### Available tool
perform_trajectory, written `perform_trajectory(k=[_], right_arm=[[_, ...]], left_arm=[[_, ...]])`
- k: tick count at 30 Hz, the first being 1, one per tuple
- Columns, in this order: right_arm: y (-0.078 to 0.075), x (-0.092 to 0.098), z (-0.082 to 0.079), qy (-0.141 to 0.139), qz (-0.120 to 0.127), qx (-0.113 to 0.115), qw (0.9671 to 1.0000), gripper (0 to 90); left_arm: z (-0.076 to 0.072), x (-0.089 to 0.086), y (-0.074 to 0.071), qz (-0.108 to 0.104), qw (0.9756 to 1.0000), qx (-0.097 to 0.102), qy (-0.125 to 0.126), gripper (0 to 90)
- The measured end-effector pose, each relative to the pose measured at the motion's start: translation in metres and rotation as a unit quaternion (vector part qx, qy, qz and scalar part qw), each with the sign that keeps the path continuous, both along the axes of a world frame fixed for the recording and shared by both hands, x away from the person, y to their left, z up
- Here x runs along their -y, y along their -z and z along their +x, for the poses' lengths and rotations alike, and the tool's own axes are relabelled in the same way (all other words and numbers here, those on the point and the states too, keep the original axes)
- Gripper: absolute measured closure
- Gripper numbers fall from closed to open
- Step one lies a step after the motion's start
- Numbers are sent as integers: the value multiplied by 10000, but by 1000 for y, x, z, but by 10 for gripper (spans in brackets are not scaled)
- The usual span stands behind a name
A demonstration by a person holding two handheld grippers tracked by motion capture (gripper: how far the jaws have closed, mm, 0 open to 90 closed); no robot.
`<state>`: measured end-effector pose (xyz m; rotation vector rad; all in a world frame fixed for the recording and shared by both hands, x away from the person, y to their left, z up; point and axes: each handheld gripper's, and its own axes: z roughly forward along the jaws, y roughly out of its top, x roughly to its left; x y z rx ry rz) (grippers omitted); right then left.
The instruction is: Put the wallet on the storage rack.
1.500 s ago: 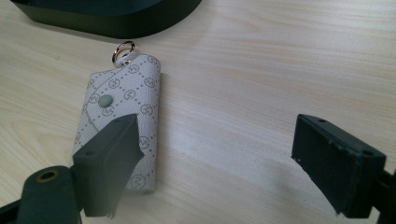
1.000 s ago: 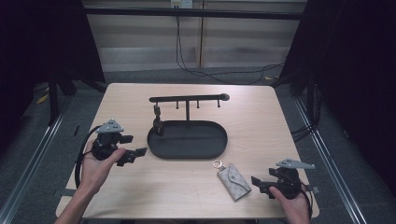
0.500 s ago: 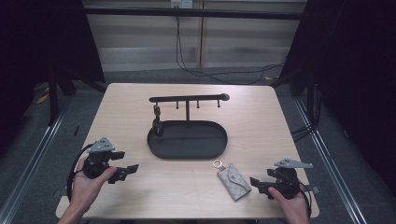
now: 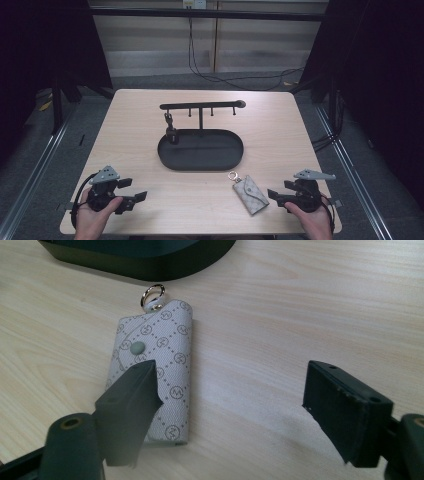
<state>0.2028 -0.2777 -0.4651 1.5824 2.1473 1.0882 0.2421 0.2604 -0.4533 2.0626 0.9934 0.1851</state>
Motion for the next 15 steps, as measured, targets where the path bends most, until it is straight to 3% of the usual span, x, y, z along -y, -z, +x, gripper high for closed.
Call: perform_trajectory(k=[4, 9, 15], right_arm=[[-4, -4, 2, -145, 135, -136, 9997, 225], [-11, -16, 7, -412, 299, -268, 9983, 236], [-22, -30, 16, -636, 11, -319, 9975, 273]], left_arm=[[-9, -5, 6, -82, 10000, -1, -26, 232], [-10, -5, 9, 71, 9999, 8, 116, 232], [-10, -5, 10, 121, 9997, 100, 183, 233]])
